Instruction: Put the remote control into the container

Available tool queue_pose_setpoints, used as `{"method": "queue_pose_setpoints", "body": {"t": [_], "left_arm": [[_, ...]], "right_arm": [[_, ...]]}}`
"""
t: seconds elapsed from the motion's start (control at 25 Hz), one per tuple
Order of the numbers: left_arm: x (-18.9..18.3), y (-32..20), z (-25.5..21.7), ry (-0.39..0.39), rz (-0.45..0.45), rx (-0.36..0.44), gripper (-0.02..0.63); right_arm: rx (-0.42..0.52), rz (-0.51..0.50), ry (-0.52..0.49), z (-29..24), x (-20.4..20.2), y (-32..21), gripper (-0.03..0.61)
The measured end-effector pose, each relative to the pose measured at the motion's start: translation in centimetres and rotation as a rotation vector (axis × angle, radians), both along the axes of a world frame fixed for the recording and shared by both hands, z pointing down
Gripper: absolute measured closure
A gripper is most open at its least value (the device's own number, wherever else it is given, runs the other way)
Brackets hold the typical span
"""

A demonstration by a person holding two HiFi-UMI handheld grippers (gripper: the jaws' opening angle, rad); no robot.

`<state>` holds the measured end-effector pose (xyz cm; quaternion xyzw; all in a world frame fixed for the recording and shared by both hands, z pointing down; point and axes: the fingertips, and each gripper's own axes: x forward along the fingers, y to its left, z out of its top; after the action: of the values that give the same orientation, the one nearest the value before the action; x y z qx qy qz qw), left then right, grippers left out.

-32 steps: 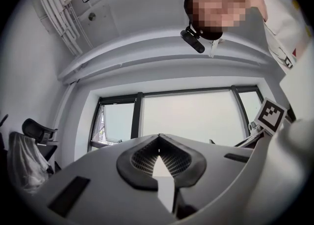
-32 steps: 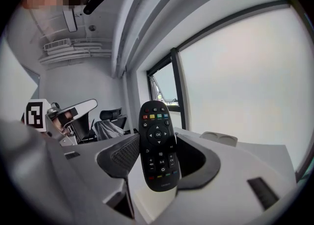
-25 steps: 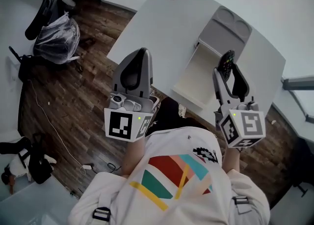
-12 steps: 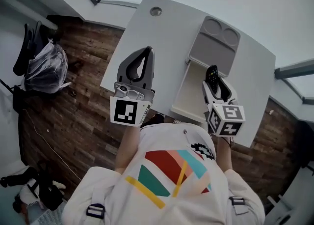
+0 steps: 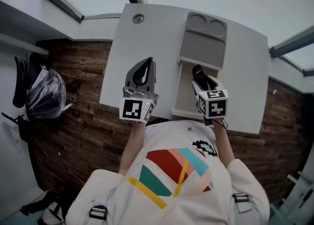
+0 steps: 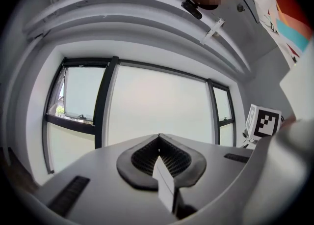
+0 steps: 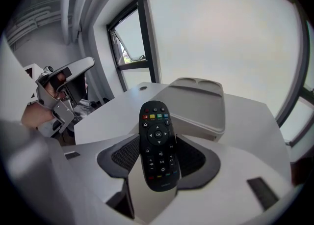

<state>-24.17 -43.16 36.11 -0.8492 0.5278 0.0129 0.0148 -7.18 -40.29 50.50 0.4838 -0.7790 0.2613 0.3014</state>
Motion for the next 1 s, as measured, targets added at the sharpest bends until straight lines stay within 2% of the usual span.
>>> {"method": "queue_pose_setpoints", "body": {"t": [0.28,0.6,0.84,1.0], "left_arm": [[1.9,-0.4,2.2,0.014,0.049,-0.045,0.607],[2.2,-0.7,2.1,0.006,0.037,-0.048,0.607],[2.1,-0.1,2.4,-0.017,0.024,-0.062,0.607],[1.9,0.1,2.6,-0.031,0.019,-0.066,0.607]], "right_arm": [[-0.069,-0.021,0.018,2.2,-1.5,0.3,0.344],[-0.16,-0.152,0.156,5.7,-2.9,2.1,0.344],[-0.14,-0.203,0.239,6.4,-3.2,2.5,0.344],[-0.15,-0.18,0.201,6.5,-3.1,2.2,0.344]]}}
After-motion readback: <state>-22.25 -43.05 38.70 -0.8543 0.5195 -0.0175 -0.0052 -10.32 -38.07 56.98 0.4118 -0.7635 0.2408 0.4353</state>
